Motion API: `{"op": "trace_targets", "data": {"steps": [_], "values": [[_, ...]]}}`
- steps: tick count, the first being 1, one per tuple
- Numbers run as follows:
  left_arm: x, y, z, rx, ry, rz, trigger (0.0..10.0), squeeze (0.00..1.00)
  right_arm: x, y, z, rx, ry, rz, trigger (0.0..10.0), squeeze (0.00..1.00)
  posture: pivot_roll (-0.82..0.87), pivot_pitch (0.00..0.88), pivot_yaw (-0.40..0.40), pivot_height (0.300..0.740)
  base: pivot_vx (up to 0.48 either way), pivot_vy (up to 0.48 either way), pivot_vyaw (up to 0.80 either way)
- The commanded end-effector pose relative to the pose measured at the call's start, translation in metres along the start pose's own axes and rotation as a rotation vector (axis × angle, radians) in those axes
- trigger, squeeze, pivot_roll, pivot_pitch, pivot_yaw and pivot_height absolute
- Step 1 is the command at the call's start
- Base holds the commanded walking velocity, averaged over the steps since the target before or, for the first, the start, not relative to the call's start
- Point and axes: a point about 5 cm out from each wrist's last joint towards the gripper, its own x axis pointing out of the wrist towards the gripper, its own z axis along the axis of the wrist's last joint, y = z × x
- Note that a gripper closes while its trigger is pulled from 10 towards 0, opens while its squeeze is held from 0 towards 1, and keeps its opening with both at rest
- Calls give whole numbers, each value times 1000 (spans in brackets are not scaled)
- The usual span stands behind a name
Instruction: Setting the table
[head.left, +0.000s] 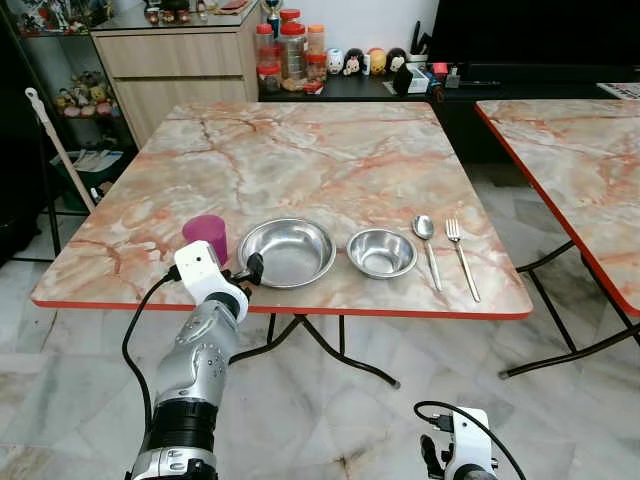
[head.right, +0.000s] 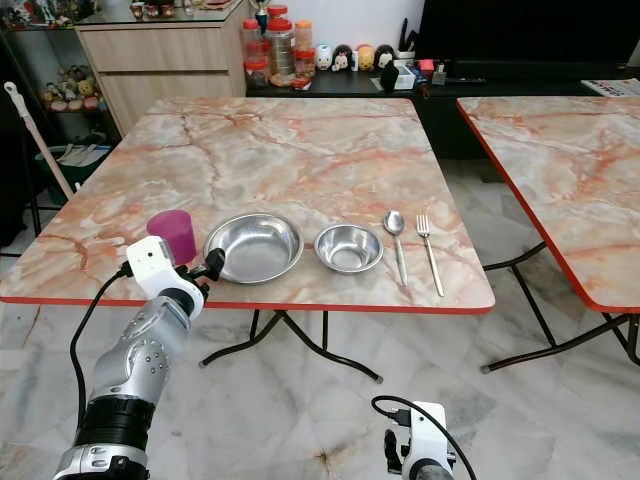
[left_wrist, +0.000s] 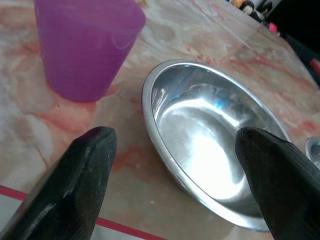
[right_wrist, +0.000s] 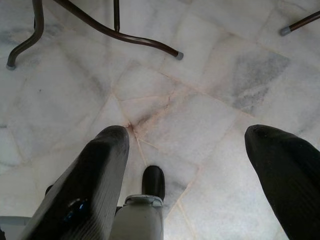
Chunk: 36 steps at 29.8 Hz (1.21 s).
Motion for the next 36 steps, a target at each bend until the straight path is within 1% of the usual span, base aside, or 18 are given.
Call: {"op": "trace_targets", "data": {"steps": [1, 4, 7, 8, 9, 11, 12, 13, 24, 26, 28, 29, 32, 35, 36], "values": [[-1, -3, 4, 36, -17, -13, 10000, 0, 0, -1, 0, 18, -10, -9, 10000, 0, 124, 0, 18, 740, 0, 0, 0], [-3, 4, -3, 34, 5, 10, 10000, 0, 0, 0, 0, 17, -9, -7, 10000, 0, 129, 0, 18, 740, 0, 0, 0], [-4, 5, -4, 23, 1, 11, 10000, 0, 0, 0, 0, 16, -9, -4, 10000, 0, 130, 0, 18, 740, 0, 0, 0], [-4, 4, -3, 15, -4, 9, 3922, 0, 0, 0, 0, 16, -9, -4, 10000, 0, 130, 0, 18, 740, 0, 0, 0], [-4, 3, -2, 15, -9, 0, 0, 0, 0, 1, 0, 16, -8, -2, 10000, 0, 130, 0, 18, 740, 0, 0, 0], [-4, 2, -2, 22, -9, -3, 0, 0, 0, 1, 0, 17, -8, -1, 10000, 0, 130, 0, 18, 740, 0, 0, 0], [-4, 1, -1, 24, -14, -10, 2941, 0, 0, 2, 0, 16, -8, 0, 10000, 0, 130, 0, 18, 740, 0, 0, 0], [-4, 0, 0, 26, -20, -17, 10000, 0, 0, 2, 0, 16, -8, 1, 10000, 0, 130, 0, 18, 740, 0, 0, 0], [-4, -2, 0, 39, -24, -22, 10000, 0, 0, 3, 1, 14, -10, 5, 10000, 0, 134, 0, 16, 740, 0, 0, 0], [-4, -1, 0, 69, -25, -22, 10000, 0, 0, 3, 1, 13, -11, 7, 10000, 0, 135, 0, 15, 740, 0, 0, 0], [-4, 1, 0, 27, -29, -9, 10000, 0, 0, 3, 1, 13, -10, 7, 10000, 0, 134, 0, 15, 740, 0, 0, 0], [-4, 3, 0, 19, -26, 5, 10000, 0, 0, 3, 1, 16, -9, 6, 10000, 0, 133, 0, 15, 740, 0, 0, 0], [-4, 3, -2, 29, -19, 4, 10000, 0, 0, 5, -2, 1, 22, 15, 10000, 0, 133, 0, 14, 740, 0, 0, 0], [-4, 3, -2, 29, -17, 3, 10000, 0, 0, 6, -3, 4, 25, 14, 10000, 0, 133, 0, 13, 718, 0, 0, -406], [-4, 3, -3, 29, -17, 4, 10000, 0, 0, 6, -1, 1, 11, 23, 10000, 0, 134, 0, 13, 714, 0, 0, 0]]}}
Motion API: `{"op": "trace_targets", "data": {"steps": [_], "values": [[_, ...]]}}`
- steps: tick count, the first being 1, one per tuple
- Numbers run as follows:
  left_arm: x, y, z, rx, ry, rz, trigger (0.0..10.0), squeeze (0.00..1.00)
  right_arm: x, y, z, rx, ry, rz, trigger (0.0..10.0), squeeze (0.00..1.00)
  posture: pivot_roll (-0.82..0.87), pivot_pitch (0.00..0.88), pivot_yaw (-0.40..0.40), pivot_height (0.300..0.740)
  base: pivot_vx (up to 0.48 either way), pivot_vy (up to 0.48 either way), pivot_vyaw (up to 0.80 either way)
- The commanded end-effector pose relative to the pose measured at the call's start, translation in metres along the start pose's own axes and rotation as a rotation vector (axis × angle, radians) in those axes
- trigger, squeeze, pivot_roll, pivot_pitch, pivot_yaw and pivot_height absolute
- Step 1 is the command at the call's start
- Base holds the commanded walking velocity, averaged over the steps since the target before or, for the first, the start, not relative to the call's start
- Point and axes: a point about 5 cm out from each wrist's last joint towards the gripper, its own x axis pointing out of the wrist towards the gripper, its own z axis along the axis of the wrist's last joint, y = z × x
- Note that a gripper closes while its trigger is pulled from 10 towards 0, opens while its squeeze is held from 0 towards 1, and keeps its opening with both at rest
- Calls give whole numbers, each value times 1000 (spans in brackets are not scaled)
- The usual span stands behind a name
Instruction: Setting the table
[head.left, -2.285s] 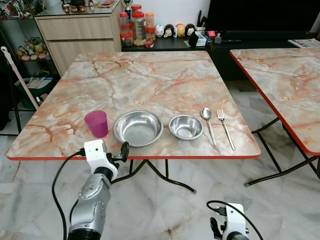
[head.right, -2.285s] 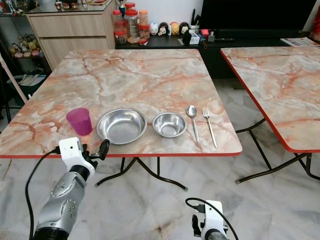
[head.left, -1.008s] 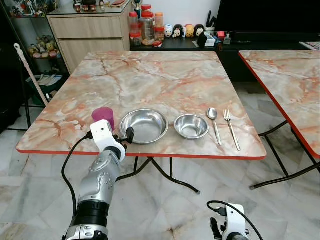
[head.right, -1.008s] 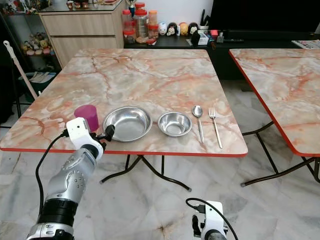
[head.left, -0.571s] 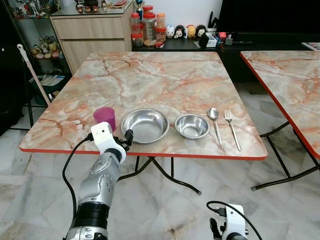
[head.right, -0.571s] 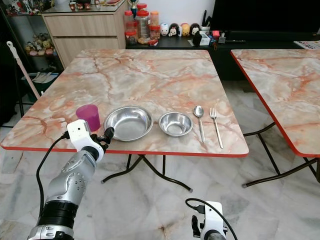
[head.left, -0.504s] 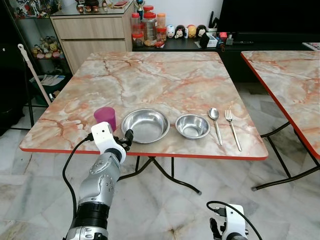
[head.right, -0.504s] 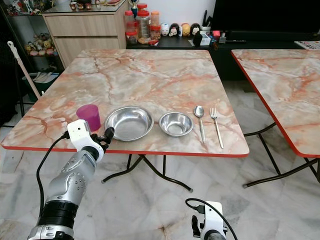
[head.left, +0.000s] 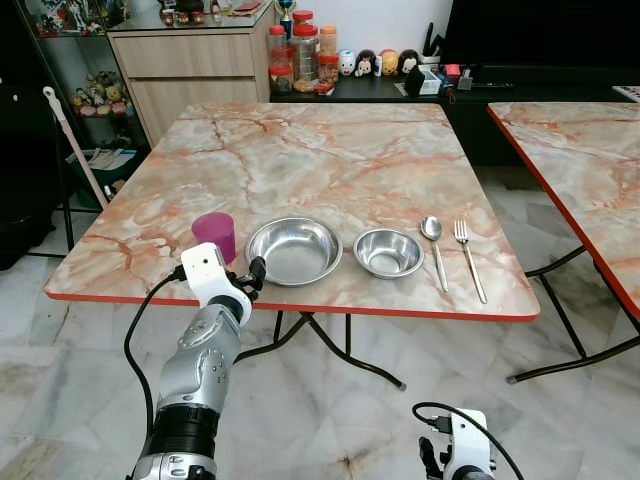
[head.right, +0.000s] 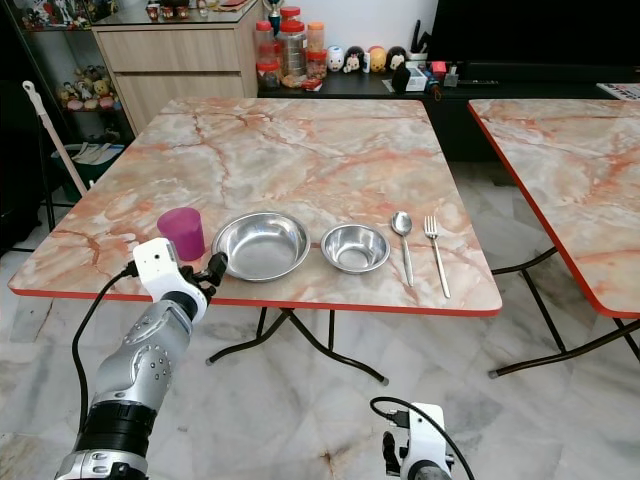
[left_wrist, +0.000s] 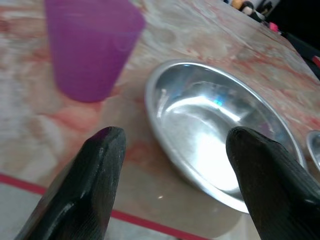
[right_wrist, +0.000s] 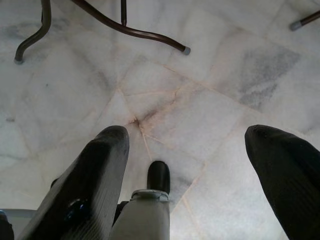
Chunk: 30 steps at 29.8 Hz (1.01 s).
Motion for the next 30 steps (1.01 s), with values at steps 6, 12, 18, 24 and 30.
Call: {"op": "trace_targets", "data": {"steps": [6, 12, 18, 24, 30], "values": [[-2, 2, 2, 7, -13, 16, 10000, 0, 0, 0, 2, 0, -14, 6, 10000, 0, 135, 0, 10, 714, 0, 0, 0], [-3, 5, 3, 0, -18, 26, 10000, 0, 0, -1, 3, -3, -19, 3, 10000, 0, 136, 0, 8, 714, 0, 0, 0], [-3, 6, 3, -5, -17, 28, 10000, 0, 0, 2, -3, -4, 28, 21, 10000, 0, 135, 0, 9, 714, 0, 0, 0], [-3, 5, 4, -4, -19, 24, 10000, 0, 0, 3, 0, 7, -3, 24, 10000, 0, 138, 0, 10, 705, 0, 0, 0], [-4, 5, 4, 0, -20, 25, 10000, 0, 0, 2, 0, 1, 2, 20, 10000, 0, 138, 0, 10, 705, 0, 0, 0]]}}
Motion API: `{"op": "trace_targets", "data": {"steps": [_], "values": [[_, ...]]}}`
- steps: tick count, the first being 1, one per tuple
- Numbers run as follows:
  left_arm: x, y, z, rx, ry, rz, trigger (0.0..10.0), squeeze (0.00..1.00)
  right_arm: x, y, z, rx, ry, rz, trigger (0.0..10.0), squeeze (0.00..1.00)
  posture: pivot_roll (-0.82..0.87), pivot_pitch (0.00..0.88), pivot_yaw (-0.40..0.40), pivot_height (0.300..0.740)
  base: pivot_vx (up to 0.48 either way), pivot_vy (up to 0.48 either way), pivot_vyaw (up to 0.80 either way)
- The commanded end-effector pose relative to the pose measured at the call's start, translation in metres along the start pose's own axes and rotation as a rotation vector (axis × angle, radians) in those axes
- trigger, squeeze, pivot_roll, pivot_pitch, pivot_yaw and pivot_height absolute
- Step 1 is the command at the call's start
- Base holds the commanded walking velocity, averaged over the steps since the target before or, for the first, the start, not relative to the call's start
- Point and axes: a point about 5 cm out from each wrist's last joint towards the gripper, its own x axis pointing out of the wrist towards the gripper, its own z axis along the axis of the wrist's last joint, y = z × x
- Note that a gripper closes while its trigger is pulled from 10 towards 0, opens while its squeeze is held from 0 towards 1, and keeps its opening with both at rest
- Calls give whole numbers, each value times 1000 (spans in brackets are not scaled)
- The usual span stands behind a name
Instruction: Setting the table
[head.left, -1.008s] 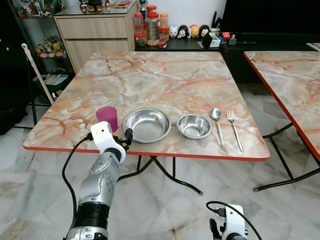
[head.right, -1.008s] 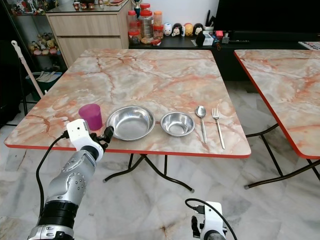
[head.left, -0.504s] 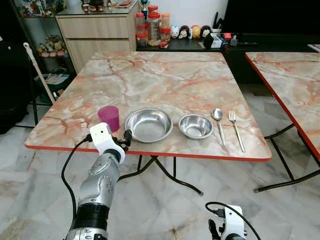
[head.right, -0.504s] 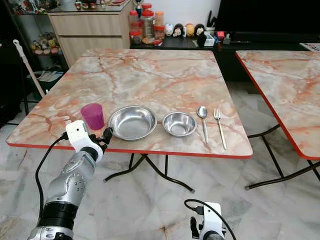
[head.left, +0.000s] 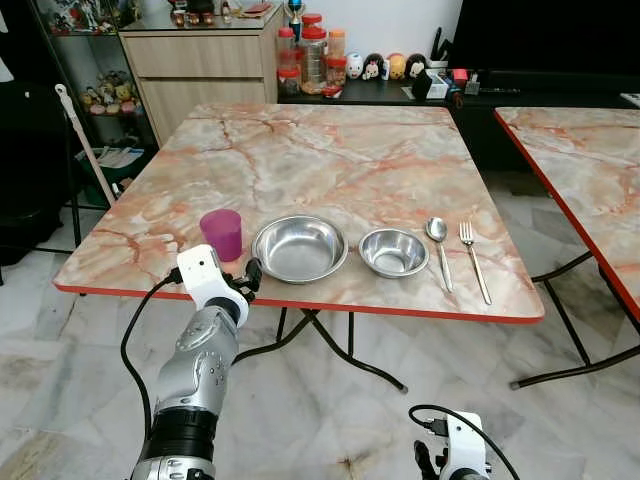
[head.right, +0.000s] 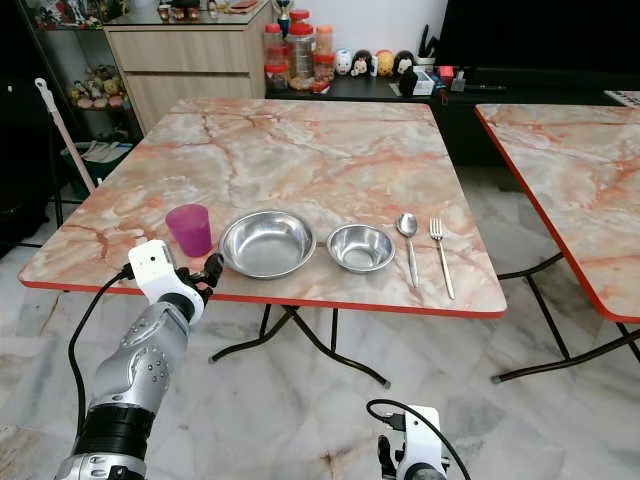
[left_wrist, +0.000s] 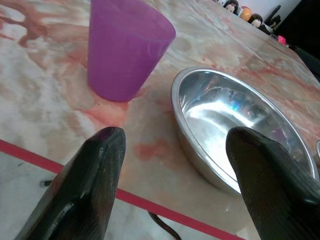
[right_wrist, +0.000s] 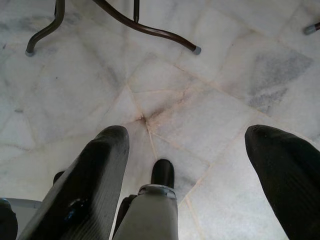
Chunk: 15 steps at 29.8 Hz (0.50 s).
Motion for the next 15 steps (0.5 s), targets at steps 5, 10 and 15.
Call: {"op": "trace_targets", "data": {"steps": [5, 10, 15], "values": [[-1, 2, 3, 3, -7, 8, 10000, 0, 0, 0, 3, -1, -11, -4, 10000, 0, 138, 0, 9, 705, 0, 0, 0], [-1, 2, 3, 2, -9, 7, 10000, 0, 0, -1, 3, 1, -12, -4, 10000, 0, 139, 0, 9, 705, 0, 0, 0], [-1, 2, 4, 3, -13, 4, 10000, 0, 1, 0, 3, 1, -12, -2, 10000, 0, 141, 0, 9, 705, 0, 0, 0]]}}
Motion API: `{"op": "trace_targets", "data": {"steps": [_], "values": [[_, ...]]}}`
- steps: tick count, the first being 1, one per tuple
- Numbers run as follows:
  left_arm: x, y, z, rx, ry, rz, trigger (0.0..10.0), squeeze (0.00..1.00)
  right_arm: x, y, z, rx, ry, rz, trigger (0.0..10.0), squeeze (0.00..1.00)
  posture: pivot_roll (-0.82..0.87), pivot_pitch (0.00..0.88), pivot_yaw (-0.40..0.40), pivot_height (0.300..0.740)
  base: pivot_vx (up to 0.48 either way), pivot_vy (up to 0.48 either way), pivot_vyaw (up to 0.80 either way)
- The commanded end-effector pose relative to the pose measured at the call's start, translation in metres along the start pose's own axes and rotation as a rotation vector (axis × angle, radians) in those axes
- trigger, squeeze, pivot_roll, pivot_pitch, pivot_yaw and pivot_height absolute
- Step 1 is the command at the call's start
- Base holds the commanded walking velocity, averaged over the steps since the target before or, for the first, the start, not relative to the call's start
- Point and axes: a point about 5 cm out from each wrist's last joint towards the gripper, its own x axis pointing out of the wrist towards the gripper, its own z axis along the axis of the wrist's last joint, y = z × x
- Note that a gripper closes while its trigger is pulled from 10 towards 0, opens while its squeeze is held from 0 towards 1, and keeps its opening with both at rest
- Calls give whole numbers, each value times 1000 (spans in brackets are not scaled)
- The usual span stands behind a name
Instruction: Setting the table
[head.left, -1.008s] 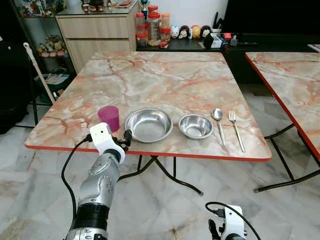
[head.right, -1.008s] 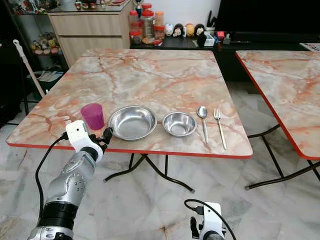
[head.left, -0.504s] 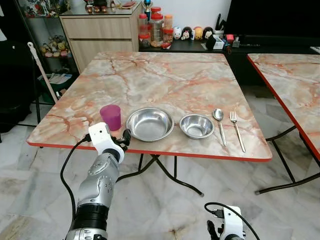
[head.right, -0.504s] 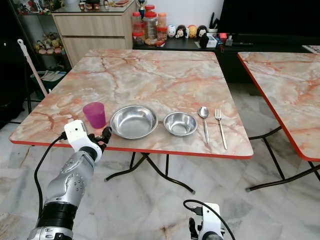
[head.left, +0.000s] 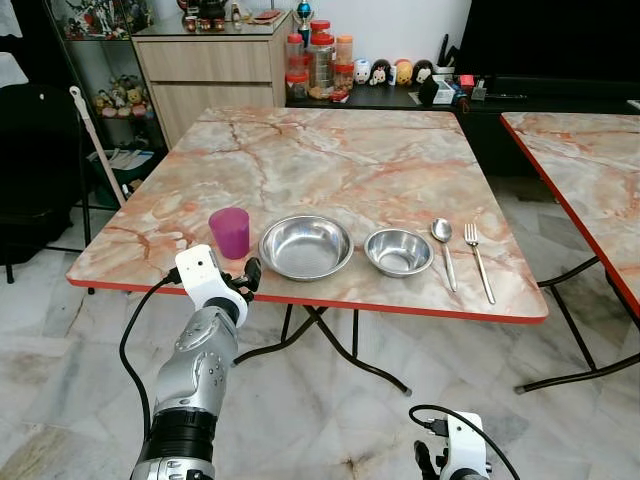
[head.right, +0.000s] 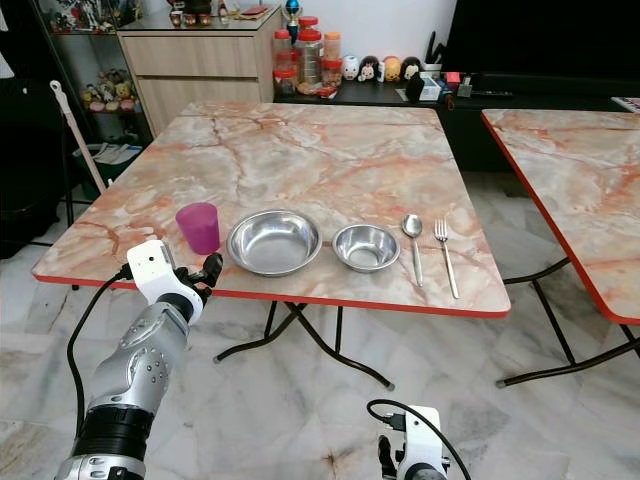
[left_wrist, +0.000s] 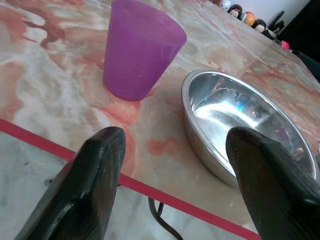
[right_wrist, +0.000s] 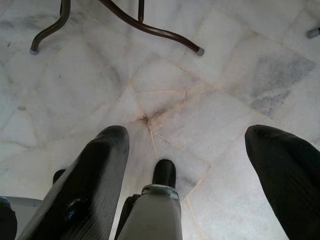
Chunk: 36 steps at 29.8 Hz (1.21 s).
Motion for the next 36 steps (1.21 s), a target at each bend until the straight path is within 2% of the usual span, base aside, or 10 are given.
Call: {"op": "trace_targets", "data": {"steps": [1, 31, 36], "values": [[-1, 1, 4, 5, -14, 1, 10000, 0, 1, 0, 3, 1, -12, -2, 10000, 0, 141, 0, 9, 705, 244, 0, 0], [-2, 2, 11, 29, -41, 5, 10000, 0, 1, 2, 3, -1, -8, 10, 10000, 0, 156, 0, 6, 705, 301, 0, 0], [-3, 2, 11, 30, -43, 7, 10000, 0, 1, 6, 3, -31, -12, 29, 10000, 0, 161, 0, 7, 705, 314, 0, 0]]}}
